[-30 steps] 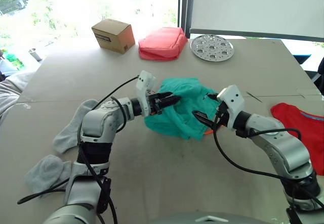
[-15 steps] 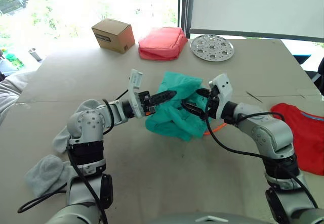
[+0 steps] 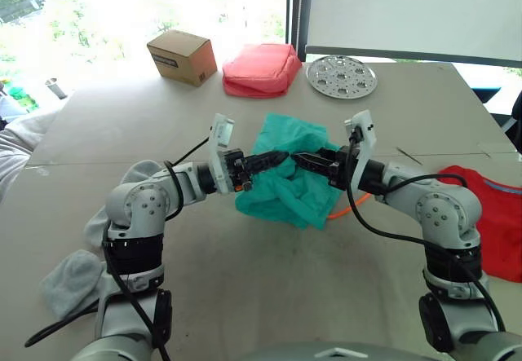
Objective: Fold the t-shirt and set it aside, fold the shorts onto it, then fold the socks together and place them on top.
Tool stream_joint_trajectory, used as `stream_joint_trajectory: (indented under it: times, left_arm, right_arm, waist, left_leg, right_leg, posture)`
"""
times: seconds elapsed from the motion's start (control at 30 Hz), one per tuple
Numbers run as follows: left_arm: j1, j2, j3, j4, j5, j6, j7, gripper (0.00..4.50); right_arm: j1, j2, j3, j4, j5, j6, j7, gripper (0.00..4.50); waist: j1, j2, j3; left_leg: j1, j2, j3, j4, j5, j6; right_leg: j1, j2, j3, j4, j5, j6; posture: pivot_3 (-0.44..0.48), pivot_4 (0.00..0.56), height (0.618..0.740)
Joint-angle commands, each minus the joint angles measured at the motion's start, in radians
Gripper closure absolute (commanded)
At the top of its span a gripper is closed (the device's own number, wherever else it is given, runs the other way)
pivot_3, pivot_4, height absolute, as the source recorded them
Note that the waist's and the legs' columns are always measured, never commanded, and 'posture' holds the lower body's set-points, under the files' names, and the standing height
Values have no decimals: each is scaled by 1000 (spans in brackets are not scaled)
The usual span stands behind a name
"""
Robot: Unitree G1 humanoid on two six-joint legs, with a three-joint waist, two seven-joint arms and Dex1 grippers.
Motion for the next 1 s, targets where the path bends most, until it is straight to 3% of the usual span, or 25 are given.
stream_joint_trajectory:
  times: [0.03,0.07,0.17,0.4,0.53,0.77,0.87,1.0]
  left_arm:
    - [9,41,-29,-54,42,-95,-58,4500]
    - [13,64,-35,-52,60,-123,-83,4500]
    - [8,111,-33,-22,113,-204,-117,3532]
    - [27,245,-88,21,235,-360,-263,265]
    - [22,246,-133,29,318,-441,-261,265]
    - [43,199,-327,143,634,-692,-154,265]
    - [64,199,-342,201,688,-750,-140,265]
    - [66,231,-332,291,746,-836,-147,265]
  right_arm:
    - [-27,-32,-42,-30,43,30,-13,4459]
    - [-30,-48,-54,-40,57,52,-15,4459]
    - [-31,-103,-70,-71,105,111,-8,4500]
    - [-21,-210,-107,-110,220,229,-3,4500]
    - [-7,-260,-137,-131,298,306,-11,4500]
    - [-2,-318,-166,-139,377,388,-54,4500]
    - [32,-359,-138,-165,370,386,-45,4500]
    - [121,-511,-29,-208,221,270,31,4500]
  waist:
    - [0,0,0]
    - [1,0,0]
    - [0,0,0]
    - [1,1,1]
    - [2,1,1]
    - [2,1,1]
    - [2,1,1]
    - [6,-1,0]
  left_leg:
    - [0,0,0,0,0,0]
    - [0,0,0,0,0,0]
    - [0,0,0,0,0,0]
    - [0,1,1,-1,0,1]
    - [-1,1,0,-1,0,1]
    - [-1,1,1,-1,0,1]
    - [-2,2,1,-2,-1,1]
    - [-7,2,0,-1,0,1]
  right_leg:
    - [0,0,0,0,0,0]
    - [0,0,0,0,0,0]
    - [0,0,0,0,0,0]
    - [0,-1,0,-2,0,0]
    - [-1,-1,-1,-2,0,0]
    - [-1,-2,-1,-2,0,0]
    - [-3,-3,-1,-2,0,0]
    - [-7,-6,-4,-2,0,0]
  posture:
    - [0,150,739]
    - [0,150,739]
    - [0,150,739]
    - [0,150,739]
    - [0,150,739]
    - [0,150,739]
    - [0,150,739]
    - [0,150,739]
